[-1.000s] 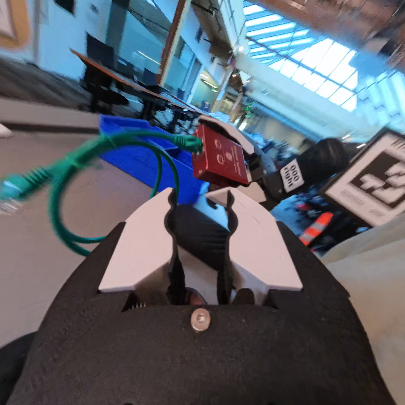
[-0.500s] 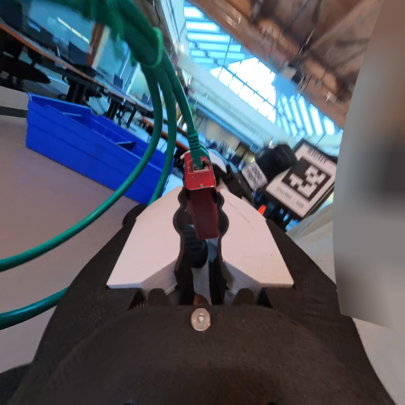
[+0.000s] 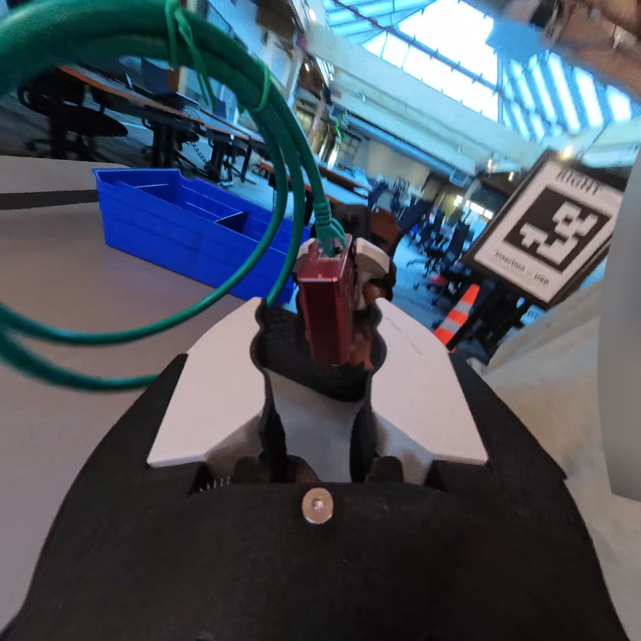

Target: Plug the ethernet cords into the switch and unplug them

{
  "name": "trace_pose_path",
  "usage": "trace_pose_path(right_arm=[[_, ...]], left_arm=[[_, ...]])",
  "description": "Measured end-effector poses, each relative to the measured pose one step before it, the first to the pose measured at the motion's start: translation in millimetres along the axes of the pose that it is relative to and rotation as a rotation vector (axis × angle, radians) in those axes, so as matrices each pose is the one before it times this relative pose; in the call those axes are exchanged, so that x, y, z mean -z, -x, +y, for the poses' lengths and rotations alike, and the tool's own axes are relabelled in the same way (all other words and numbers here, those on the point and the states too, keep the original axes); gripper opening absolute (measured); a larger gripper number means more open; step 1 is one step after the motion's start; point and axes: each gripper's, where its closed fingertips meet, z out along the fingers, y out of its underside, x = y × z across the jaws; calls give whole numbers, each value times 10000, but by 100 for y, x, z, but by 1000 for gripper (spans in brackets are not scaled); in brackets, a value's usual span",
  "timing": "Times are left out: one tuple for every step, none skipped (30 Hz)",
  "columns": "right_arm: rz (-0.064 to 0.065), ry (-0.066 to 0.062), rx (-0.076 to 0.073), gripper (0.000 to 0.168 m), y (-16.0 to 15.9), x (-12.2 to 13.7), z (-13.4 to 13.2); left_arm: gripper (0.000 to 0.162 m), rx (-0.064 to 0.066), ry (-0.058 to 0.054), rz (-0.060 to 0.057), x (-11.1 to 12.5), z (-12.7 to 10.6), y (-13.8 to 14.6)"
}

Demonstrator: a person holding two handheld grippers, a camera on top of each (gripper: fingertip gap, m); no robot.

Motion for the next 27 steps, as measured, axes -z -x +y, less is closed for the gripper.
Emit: trace_pose_path(right_arm=[[157, -703, -159, 26, -261, 250, -583], [123, -623, -144, 26, -196, 170, -480], [75, -584, -150, 26, -96, 101, -410], [49, -526, -150, 26, -55, 49, -363], [0, -447, -156, 26, 12, 2, -310], [-29, -369, -147, 26, 67, -25, -218], [-54, -179, -107, 26, 87, -67, 4], [-32, 70, -26, 26, 61, -65, 256], [62, 201, 53, 28, -51, -46, 357], [118, 244, 160, 28, -138, 22, 295], [40, 395, 244, 28, -62, 17, 353], [25, 625, 403, 28, -85, 15, 473], [-92, 814, 719, 34, 37, 36, 534], [92, 880, 1021, 56, -193, 55, 458], [424, 1029, 1272, 82, -558, 175, 548], [432, 1146, 1620, 98, -432, 277, 652], [337, 1162, 2056, 111, -152, 255, 666], [204, 1165, 2402, 118, 148, 184, 677], [21, 1193, 2480, 118, 407, 88, 667], [-57, 1097, 2226, 115, 427, -26, 457], [-89, 823, 1790, 109, 354, -139, 38], [-214, 479, 1309, 105, 391, -217, -339], [-306, 287, 876, 101, 384, -294, -477], [-399, 268, 619, 98, 429, -402, -314], [-406, 354, 500, 99, 441, -486, -39], [-364, 391, 412, 102, 412, -567, 120], [-319, 394, 320, 104, 395, -574, 197]], left_arm=[[60, 482, -409, -4, -430, 241, -12], [63, 396, -361, 91, -531, 476, -108], [64, 342, -193, 60, -571, 675, 7], [64, 324, -132, 103, -595, 587, -39], [63, 284, -203, 289, -571, 278, -342], [56, 214, -265, 281, -402, -65, -343], [41, 65, -493, 179, -126, -605, -227], [27, -53, -684, 17, 149, -1044, -26], [26, -182, -372, -119, 243, -709, 205], [26, -168, 81, 5, 211, -198, 75], [26, -41, 281, -7, 278, 33, 77], [26, 102, 236, -23, 376, -84, 88], [26, 279, 185, -6, 471, -239, 110], [25, 213, 194, -102, 560, -286, 245], [25, 70, 371, -219, 593, -68, 384], [25, 13, 479, -325, 572, 134, 552], [26, -9, 451, -351, 475, 241, 611], [25, 44, 355, -317, 325, 255, 579], [26, 55, 435, -192, 159, 421, 433], [25, 22, 410, -160, 18, 422, 376], [25, -40, 348, -159, -115, 400, 307], [25, -55, 348, -118, -226, 419, 188], [25, -56, 296, -71, -302, 386, 70], [25, -68, 278, -19, -349, 372, -50], [25, -67, 222, 3, -389, 310, -130], [25, -53, 152, 43, -420, 220, -219], [25, -2, 58, 156, -414, 87, -374]])
